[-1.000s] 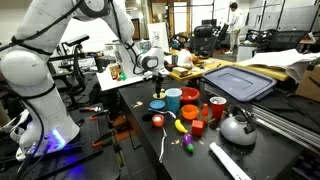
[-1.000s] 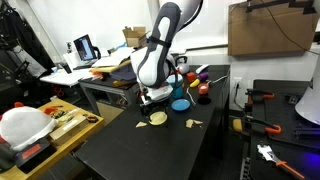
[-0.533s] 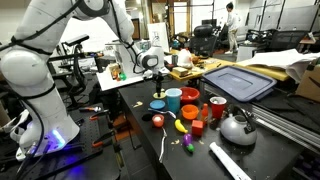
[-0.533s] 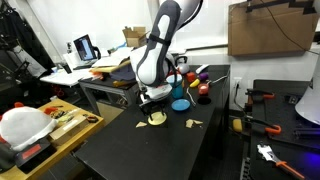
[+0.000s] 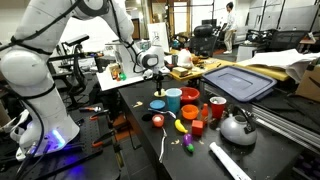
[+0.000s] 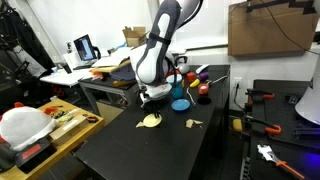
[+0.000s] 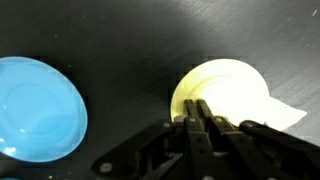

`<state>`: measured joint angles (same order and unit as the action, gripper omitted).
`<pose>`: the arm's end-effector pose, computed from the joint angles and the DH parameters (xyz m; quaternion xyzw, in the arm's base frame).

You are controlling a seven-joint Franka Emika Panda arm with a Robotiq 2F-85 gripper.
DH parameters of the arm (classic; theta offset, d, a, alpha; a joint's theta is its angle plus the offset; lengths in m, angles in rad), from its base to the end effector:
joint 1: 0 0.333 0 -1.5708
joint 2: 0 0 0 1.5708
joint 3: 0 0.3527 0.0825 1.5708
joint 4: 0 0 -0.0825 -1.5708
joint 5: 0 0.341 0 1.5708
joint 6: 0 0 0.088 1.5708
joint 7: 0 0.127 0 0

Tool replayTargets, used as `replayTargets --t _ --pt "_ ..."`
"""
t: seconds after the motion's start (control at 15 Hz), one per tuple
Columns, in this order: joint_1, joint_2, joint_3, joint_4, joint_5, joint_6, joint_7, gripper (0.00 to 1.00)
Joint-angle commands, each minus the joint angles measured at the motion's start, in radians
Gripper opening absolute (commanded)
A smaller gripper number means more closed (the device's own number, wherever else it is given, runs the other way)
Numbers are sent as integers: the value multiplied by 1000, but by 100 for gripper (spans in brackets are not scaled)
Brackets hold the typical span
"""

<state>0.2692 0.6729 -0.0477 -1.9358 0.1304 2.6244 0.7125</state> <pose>0.6035 0.1360 0.1804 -0.9561 0.2922 0.0001 0.0200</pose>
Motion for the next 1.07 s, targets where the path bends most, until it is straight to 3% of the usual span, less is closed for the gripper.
replayTargets --t 0.0,1.0 --pt "-2 -22 6 -45 5 21 -2 0" --pt "-4 -142 53 -250 2 -149 -17 0"
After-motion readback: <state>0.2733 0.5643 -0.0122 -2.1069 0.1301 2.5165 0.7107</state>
